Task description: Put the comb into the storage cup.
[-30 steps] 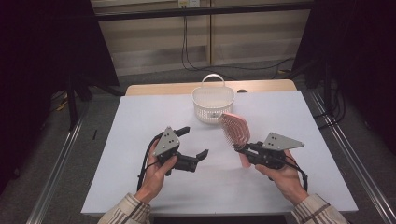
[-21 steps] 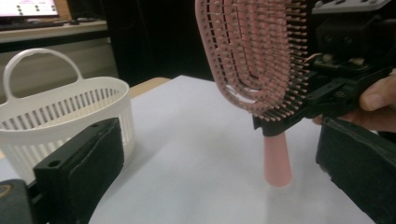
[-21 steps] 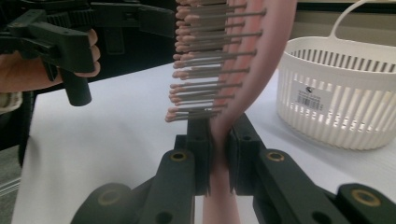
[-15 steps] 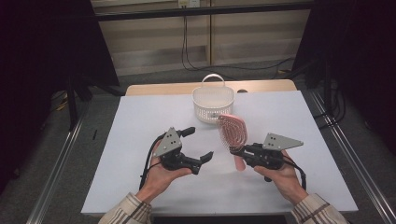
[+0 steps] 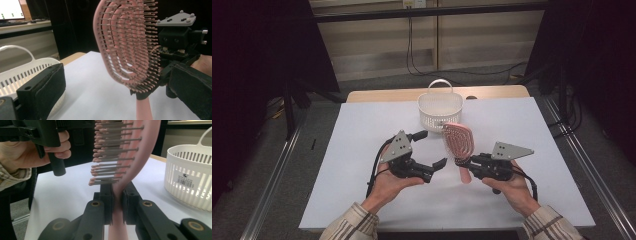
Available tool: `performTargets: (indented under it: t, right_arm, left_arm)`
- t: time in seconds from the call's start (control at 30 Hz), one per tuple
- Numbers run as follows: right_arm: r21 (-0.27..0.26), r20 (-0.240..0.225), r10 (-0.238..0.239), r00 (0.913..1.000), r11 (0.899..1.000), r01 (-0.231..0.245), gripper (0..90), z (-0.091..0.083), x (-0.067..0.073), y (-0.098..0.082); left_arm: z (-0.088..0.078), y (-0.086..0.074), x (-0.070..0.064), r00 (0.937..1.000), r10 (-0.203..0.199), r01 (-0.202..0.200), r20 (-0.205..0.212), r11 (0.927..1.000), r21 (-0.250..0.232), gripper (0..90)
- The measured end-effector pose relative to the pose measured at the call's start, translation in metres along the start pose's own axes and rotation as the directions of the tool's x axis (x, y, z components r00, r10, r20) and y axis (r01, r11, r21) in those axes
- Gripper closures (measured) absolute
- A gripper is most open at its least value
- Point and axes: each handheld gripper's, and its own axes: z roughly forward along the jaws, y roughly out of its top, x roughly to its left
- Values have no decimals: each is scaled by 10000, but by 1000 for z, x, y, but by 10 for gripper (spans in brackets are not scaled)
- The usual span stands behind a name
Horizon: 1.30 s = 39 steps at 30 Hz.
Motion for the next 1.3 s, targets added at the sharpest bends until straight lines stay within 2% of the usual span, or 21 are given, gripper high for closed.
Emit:
performTargets:
  t: [0.07,0.13,0.2,0.23,0.33,0.5,0.57,0.63,0.83,0.97,1.13,1.3]
  right_arm:
    - [-40,-59,-38,10000,10000,38,819,1,-1,0]
    - [-134,-150,16,9999,9999,-18,819,4,-2,-2]
    - [-107,-328,-56,9994,9999,53,820,6,-1,-3]
    - [-122,-390,-48,9992,9999,43,819,7,0,-3]
    - [-187,-620,-106,9980,9998,94,820,9,2,-3]
    - [-374,-1024,-125,9947,9993,87,820,9,5,-2]
    - [-477,-1221,-97,9925,9989,39,819,9,5,-1]
    - [-506,-1334,-75,9910,9987,7,820,10,5,-1]
    - [-478,-1481,-90,9889,9989,19,819,10,5,-2]
    - [-510,-1609,-98,9869,9987,16,820,10,4,-2]
    - [-535,-1736,-61,9848,9986,-32,819,9,4,-2]
    - [-494,-1938,-46,9810,9988,-51,819,10,4,-3]
  left_arm:
    - [4,3,0,9999,74,-73,74,10000,-63,8]
    - [8,5,-1,9997,-56,60,220,9998,-179,13]
    - [10,8,-3,9995,64,-55,297,9995,-309,12]
    - [10,9,-3,9991,1,12,426,9995,-305,14]
    - [9,9,-3,9992,239,-229,331,9993,-296,13]
    - [9,9,-2,9983,75,-57,573,9995,-324,9]
    - [11,9,-2,9979,225,-206,612,9993,-309,7]
    - [13,10,-2,9973,138,-117,728,9995,-290,13]
    - [22,17,-6,9953,107,-66,962,9990,-433,18]
    - [27,21,-9,9932,279,-229,1131,9987,-454,22]
    - [27,17,-7,9936,121,-66,1122,9987,-496,29]
    - [27,12,-6,9926,-16,55,1217,9995,-318,33]
